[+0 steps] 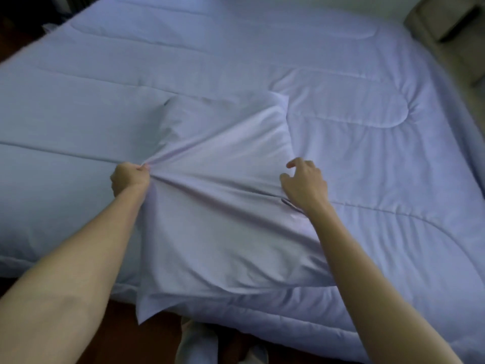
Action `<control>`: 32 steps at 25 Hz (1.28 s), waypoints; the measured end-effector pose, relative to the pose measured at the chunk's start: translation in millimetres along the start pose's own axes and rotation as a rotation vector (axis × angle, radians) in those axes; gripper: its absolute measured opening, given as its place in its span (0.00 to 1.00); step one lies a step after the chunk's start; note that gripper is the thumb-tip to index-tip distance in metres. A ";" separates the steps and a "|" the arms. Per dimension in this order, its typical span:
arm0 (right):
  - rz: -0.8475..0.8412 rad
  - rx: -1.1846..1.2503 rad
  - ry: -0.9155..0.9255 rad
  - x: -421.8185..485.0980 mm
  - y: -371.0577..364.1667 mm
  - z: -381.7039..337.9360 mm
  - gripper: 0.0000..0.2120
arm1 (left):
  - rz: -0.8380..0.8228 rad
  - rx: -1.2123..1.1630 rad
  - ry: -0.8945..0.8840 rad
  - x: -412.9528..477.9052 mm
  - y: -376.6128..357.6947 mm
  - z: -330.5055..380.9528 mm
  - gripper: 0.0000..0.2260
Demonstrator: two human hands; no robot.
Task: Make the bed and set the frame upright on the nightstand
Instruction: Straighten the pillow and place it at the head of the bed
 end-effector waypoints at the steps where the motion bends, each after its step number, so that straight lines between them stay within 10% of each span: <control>1: 0.018 -0.007 0.086 1.4 -10.5 -18.7 0.19 | -0.003 0.086 -0.029 2.0 -2.0 0.4 0.15; 7: -0.192 -0.547 0.531 -7.3 -128.3 -67.2 0.28 | -0.095 0.165 -0.959 -37.0 -71.7 77.8 0.20; 13: -0.006 -0.388 -0.143 118.4 -53.1 -47.7 0.26 | -0.460 0.422 -0.898 36.0 -120.0 101.8 0.20; 16: 0.016 -0.343 0.213 74.9 -87.1 -119.6 0.29 | -0.473 0.464 -0.825 78.8 -134.7 122.0 0.22; 19: -0.341 -0.473 0.750 -18.4 -166.5 -145.3 0.29 | -0.485 0.474 -0.733 113.5 -145.9 131.8 0.23; 22: -0.158 -0.522 0.556 51.3 -144.0 -114.3 0.25 | -0.418 0.507 -0.716 114.8 -141.6 138.0 0.24; 27: 0.030 -0.515 -0.012 187.8 -53.0 -72.8 0.22 | -0.337 0.386 -1.201 32.5 -150.7 177.5 0.25; 32: 0.016 -0.293 0.321 197.2 -83.0 -188.5 0.22 | -0.314 0.486 -0.939 115.4 -179.6 176.8 0.25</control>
Point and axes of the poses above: each hand's wrist, its own x-axis towards the middle knuckle, its own y-axis out of the back of the hand, z = x × y, the point moved 7 cm from there along x, towards the middle knuckle, and after that the axes turned 9 degrees about -y, right-handed, at the moved point
